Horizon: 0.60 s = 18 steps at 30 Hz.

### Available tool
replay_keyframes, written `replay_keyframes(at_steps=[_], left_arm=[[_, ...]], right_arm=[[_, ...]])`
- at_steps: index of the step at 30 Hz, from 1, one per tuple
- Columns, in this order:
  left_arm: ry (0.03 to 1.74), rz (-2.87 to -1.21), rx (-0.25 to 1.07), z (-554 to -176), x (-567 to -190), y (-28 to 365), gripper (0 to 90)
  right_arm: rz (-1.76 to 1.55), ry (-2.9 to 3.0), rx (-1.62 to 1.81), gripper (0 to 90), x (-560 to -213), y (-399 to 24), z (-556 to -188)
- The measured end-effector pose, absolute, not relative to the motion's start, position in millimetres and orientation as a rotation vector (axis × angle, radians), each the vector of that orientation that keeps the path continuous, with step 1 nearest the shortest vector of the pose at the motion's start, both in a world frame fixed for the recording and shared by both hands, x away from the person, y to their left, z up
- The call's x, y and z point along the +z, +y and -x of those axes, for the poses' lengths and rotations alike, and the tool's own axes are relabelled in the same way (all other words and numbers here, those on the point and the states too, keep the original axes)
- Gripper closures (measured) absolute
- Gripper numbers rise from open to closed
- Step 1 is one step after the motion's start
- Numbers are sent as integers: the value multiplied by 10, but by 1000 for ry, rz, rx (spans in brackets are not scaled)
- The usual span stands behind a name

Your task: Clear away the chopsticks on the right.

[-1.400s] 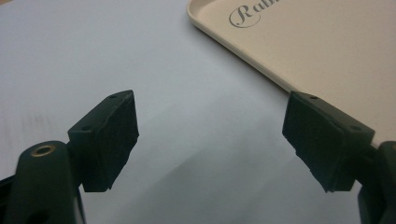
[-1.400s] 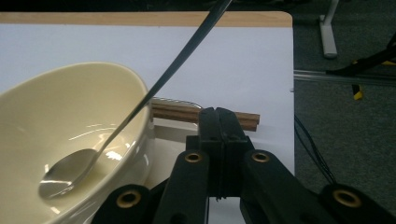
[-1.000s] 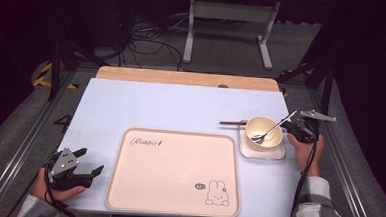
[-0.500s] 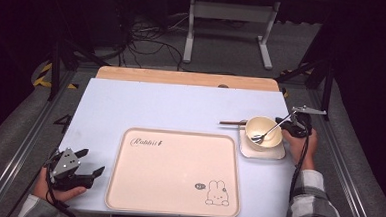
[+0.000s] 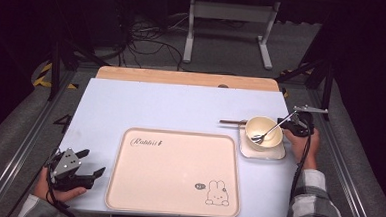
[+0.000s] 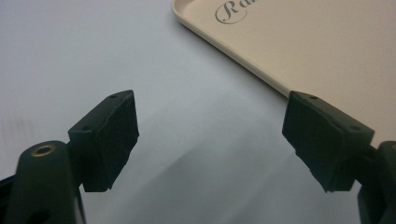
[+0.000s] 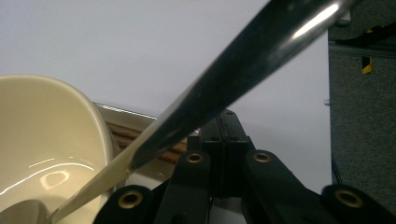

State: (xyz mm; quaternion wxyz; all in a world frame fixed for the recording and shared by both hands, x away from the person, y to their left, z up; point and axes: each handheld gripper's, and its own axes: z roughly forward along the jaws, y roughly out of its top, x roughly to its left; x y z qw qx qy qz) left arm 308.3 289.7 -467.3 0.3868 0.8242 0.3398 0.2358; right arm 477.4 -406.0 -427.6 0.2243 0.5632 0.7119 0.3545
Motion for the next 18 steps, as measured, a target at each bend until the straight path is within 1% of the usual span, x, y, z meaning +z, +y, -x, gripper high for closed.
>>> replay_keyframes(at_steps=[18], left_arm=[[856, -2101, 611, -3072, -4659, 2887, 192]], right_arm=[[-1561, 2056, 991, 891, -4249, -4149, -4553]])
